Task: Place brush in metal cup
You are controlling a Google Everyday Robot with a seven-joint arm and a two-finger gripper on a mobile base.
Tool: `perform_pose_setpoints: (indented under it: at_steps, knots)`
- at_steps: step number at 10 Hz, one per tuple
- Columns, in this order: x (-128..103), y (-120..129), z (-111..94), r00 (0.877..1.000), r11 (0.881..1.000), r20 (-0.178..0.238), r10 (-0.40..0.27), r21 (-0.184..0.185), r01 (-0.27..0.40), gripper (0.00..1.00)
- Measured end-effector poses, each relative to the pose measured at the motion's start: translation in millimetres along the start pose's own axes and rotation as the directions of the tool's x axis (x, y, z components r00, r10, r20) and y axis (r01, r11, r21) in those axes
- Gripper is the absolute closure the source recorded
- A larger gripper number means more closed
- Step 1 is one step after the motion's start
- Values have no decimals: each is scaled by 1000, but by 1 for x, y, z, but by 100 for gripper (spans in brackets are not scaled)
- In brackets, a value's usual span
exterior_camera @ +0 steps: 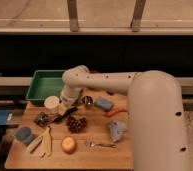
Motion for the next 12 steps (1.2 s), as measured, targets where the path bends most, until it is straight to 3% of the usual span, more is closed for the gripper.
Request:
perform_pose_setpoints:
  at_steps: [4, 5, 8, 12]
  knots:
    - [0, 0, 1, 1000, 1000, 5, -4, -2, 4, 55]
    - [1, 0, 1, 1000, 1000, 5, -2, -1, 2, 51]
    - [3, -2, 7, 1000, 1000, -11, 4, -16, -4, 22]
    - [0, -3, 38, 999, 998, -51, -12, -65, 9, 20]
